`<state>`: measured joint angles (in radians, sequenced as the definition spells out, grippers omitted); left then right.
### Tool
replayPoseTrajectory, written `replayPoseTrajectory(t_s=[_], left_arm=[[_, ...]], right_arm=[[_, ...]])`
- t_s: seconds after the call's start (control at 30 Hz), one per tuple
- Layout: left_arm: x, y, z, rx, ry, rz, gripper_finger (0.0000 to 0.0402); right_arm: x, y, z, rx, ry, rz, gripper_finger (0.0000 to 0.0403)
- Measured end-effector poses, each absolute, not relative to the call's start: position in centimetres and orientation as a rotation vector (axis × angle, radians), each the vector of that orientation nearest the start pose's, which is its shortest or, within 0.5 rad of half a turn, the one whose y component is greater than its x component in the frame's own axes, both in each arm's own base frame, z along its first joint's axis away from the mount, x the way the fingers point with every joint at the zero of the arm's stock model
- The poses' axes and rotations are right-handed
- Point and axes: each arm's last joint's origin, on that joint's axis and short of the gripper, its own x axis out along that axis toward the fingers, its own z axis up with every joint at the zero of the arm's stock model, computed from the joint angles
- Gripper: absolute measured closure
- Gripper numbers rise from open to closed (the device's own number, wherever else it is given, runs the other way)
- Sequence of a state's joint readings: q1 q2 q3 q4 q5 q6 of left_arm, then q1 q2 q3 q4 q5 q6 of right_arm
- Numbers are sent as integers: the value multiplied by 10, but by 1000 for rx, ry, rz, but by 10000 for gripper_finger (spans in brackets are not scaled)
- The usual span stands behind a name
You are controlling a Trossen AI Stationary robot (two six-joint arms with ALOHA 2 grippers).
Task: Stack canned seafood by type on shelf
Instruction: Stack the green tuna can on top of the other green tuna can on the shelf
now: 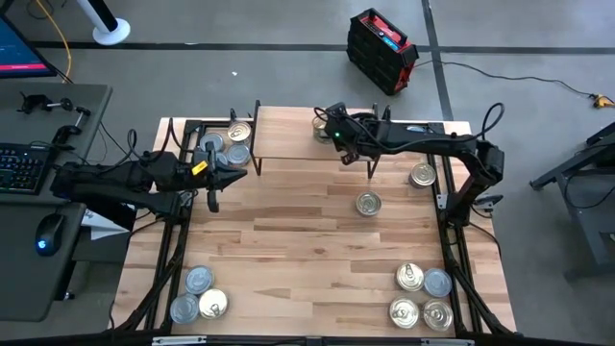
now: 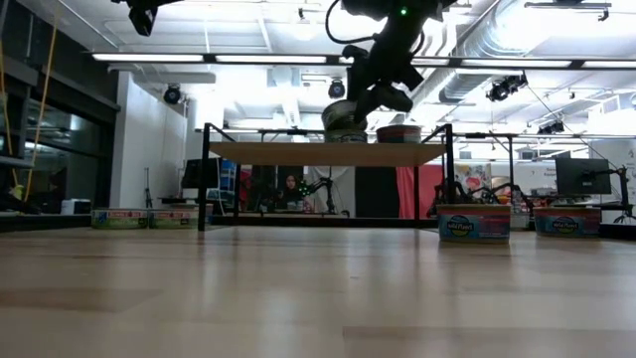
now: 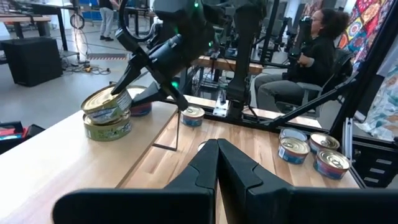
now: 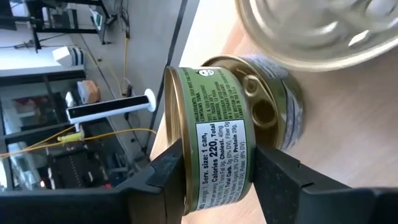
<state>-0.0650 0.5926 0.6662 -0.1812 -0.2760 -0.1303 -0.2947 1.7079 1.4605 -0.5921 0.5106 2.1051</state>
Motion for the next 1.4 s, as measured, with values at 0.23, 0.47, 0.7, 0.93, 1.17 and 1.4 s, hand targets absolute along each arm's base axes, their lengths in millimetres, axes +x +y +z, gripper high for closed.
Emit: replayPoseTrajectory(t_s=[0.23,0.47,0.7,0.93,1.17,1.4], left_arm=[[136,-1,318,-111,92,218,402],[136,-1,318,-110,93,218,401],[136,-1,318,-110,94,217,402],[136,-1,318,-108,94,218,401],[136,-1,318,-108,94,217,401],[136,-1,318,-108,94,217,402]], right_arm=[[350,-121,293,1713,-275,-1320,256],[353,-121,294,1578,-183,-1278,256],[359,-122,298,1476,-127,-1190,256],[359,-122,297,1489,-113,-1177,256],[359,-122,298,1493,-111,-1176,256],[357,-125,298,1494,-111,-1185,256]])
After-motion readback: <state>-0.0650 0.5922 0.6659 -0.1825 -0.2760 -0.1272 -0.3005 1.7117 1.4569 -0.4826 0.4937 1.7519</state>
